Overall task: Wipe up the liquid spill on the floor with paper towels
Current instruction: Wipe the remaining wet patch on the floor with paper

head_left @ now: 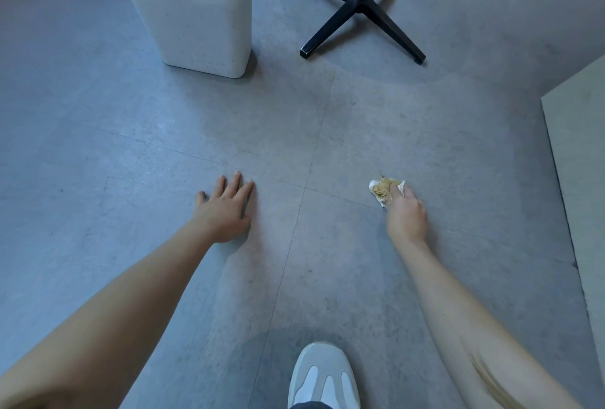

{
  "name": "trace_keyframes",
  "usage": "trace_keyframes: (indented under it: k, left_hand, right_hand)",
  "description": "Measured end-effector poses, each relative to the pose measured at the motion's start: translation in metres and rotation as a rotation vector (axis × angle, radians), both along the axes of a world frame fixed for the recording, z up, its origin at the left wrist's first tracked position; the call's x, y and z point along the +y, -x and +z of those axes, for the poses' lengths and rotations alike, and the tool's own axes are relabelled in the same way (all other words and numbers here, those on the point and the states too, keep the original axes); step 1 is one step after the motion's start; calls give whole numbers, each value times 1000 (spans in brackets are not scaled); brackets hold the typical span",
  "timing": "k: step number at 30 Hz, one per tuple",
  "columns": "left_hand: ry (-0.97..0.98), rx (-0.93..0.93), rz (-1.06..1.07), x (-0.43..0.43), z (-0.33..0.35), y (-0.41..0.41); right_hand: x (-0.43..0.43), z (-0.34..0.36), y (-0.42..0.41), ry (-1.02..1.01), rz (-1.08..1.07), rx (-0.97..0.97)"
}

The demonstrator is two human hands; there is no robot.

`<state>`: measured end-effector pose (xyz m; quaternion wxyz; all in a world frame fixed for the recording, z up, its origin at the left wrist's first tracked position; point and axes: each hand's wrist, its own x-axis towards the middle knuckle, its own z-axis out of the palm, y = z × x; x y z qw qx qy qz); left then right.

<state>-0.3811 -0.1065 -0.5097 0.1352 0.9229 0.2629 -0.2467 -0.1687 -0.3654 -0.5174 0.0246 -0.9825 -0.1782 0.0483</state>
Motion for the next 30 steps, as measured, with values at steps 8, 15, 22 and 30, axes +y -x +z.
trace_keyframes:
  k: [8, 15, 22, 30]
  left_hand:
    - [22, -28, 3, 3, 2, 1]
    - [-1, -91, 139, 25, 2, 30]
    - [-51, -152, 548, 72, -1, 81]
    - [-82, -136, 622, 101, -6, 106]
  right_hand:
    - [27, -8, 37, -172, 258, 18]
    - [87, -10, 48, -150, 380, -6]
    - [174, -2, 38, -180, 483, 12]
    - [251, -10, 55, -144, 728, 12]
